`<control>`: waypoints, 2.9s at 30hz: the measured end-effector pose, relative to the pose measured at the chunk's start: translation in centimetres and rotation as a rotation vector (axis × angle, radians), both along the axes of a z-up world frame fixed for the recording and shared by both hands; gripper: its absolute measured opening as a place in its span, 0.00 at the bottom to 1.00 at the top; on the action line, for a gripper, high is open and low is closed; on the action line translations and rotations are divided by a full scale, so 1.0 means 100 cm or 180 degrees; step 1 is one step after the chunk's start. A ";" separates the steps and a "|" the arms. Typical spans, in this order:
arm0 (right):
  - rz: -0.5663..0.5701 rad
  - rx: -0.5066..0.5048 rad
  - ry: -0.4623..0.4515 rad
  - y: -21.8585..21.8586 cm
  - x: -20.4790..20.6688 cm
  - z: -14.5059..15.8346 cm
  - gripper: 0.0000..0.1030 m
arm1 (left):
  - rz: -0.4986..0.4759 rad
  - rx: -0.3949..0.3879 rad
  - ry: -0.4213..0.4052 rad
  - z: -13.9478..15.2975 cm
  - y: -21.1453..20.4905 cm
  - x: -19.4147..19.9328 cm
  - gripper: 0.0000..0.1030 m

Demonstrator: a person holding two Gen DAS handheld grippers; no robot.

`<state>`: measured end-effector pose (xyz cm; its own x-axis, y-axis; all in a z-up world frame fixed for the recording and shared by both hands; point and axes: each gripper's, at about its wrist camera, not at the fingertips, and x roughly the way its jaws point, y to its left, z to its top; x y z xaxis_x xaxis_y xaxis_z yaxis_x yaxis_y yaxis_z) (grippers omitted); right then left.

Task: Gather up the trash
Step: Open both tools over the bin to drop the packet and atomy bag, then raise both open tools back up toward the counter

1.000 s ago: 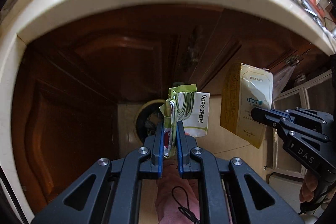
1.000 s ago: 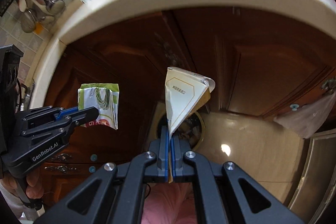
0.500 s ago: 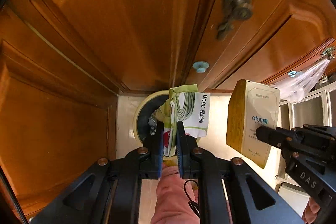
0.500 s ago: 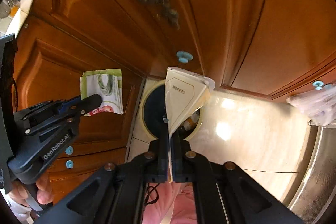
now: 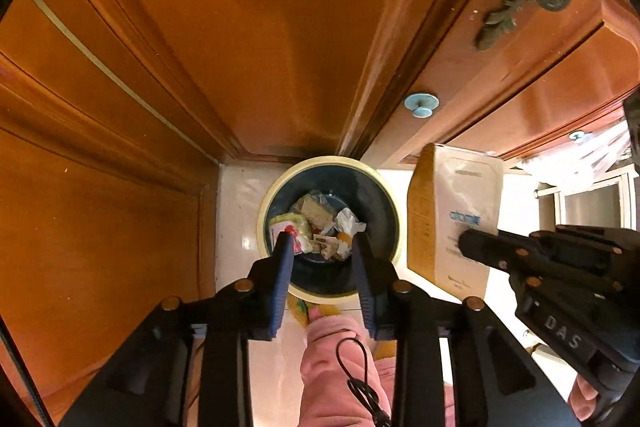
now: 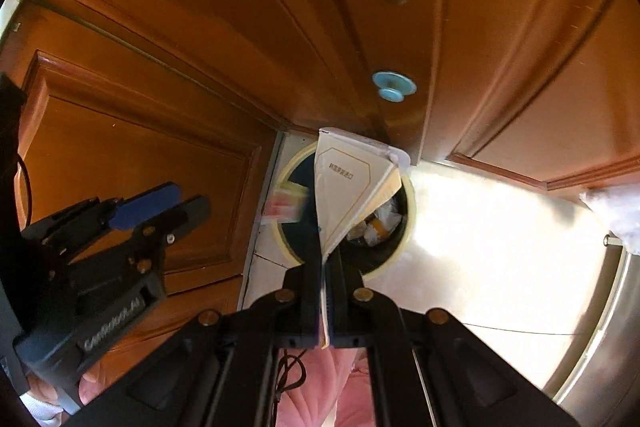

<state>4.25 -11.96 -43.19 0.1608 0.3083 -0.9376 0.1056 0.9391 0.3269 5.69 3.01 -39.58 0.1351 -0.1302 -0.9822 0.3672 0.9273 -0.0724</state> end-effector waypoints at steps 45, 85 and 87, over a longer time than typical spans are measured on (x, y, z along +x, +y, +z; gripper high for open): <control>0.0067 -0.0246 -0.1219 -0.014 -0.032 0.265 0.36 | 0.0237 -0.0198 -0.1127 0.284 0.004 -0.017 0.65; -0.0357 -0.0395 -0.2386 -0.041 0.093 0.472 0.36 | 0.0299 -0.0303 -0.2369 0.482 -0.011 0.130 0.68; -0.0419 -0.0422 -0.2380 -0.041 0.104 0.475 0.36 | 0.0280 -0.0298 -0.2368 0.479 -0.012 0.144 0.68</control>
<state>14.65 -16.02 4.35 0.7937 0.1355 -0.5930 0.0143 0.9704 0.2410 20.08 1.76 8.37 0.7721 -0.1667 -0.6132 0.2749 0.9576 0.0859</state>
